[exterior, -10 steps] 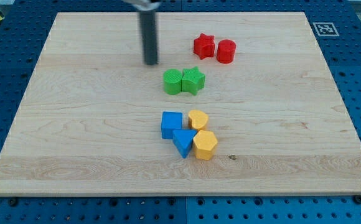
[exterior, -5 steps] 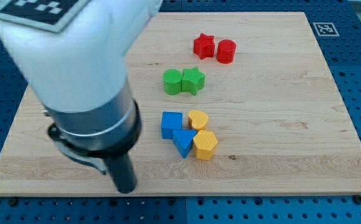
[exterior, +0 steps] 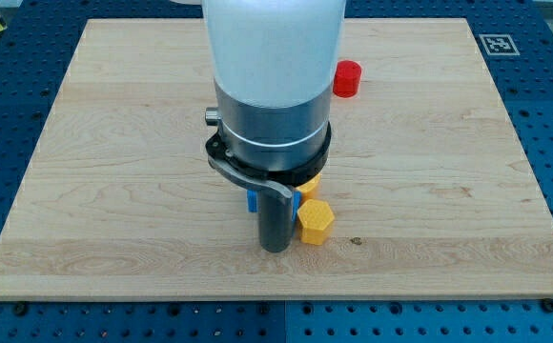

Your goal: Place yellow heart towards the bottom right side of the yellow hexagon

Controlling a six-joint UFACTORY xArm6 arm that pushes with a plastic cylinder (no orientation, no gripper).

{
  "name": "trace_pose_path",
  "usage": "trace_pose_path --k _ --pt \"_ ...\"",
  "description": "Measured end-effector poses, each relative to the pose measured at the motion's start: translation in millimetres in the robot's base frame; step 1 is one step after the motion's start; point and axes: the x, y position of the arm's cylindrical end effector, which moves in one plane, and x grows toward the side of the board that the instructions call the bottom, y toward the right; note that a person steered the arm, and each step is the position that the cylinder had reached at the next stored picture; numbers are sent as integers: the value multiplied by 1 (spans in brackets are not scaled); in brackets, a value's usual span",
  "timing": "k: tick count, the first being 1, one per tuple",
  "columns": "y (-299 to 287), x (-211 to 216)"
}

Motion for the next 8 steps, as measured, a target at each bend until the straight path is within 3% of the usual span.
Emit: trace_pose_path --k 2,4,6,7,8 --pt "39 9" --pt "85 -14" --pt "174 -36" --pt "181 -46" --pt "140 -70"
